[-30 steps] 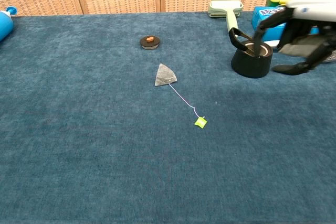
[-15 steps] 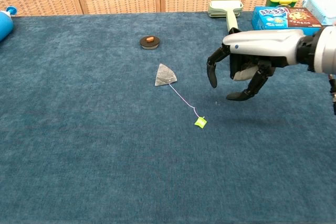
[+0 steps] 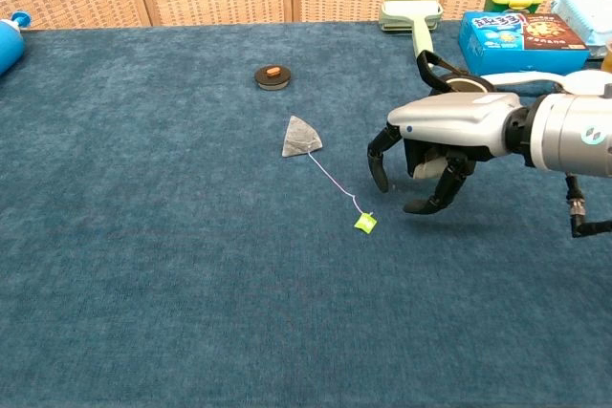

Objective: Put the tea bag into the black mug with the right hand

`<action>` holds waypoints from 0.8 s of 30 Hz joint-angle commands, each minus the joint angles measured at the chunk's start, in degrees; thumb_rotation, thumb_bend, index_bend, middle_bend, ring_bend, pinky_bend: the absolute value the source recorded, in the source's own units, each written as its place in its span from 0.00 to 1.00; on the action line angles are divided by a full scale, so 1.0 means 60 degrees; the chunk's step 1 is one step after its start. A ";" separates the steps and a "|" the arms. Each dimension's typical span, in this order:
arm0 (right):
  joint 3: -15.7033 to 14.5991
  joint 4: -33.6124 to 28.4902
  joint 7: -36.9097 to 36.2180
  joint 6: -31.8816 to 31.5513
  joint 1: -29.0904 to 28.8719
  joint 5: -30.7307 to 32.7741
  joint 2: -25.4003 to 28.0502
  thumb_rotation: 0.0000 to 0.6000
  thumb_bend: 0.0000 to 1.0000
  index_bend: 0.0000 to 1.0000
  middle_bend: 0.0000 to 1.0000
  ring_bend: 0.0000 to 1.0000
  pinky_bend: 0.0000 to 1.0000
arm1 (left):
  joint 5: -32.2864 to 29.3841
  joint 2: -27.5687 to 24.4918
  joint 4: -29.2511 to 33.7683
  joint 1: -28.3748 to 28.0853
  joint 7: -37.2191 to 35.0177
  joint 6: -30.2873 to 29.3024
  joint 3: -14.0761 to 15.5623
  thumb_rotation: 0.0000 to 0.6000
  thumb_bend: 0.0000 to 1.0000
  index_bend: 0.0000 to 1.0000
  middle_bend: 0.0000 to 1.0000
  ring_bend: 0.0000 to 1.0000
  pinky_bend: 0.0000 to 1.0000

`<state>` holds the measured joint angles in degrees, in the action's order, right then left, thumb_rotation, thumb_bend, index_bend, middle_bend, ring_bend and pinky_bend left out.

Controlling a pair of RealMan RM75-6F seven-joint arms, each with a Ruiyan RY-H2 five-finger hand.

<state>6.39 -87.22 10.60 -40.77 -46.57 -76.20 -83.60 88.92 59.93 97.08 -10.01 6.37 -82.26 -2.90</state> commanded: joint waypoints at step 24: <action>-0.0197 0.0308 0.1099 -0.0017 -0.0404 0.0865 -0.0798 1.00 0.36 0.48 1.00 1.00 1.00 | -0.0077 -0.0023 -0.0359 0.0161 -0.0480 -0.0181 0.0102 1.00 0.28 0.16 0.19 0.10 0.13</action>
<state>5.26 -85.47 17.00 -40.91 -48.90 -71.22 -88.26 88.48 59.78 94.98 -9.09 3.55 -83.31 -2.31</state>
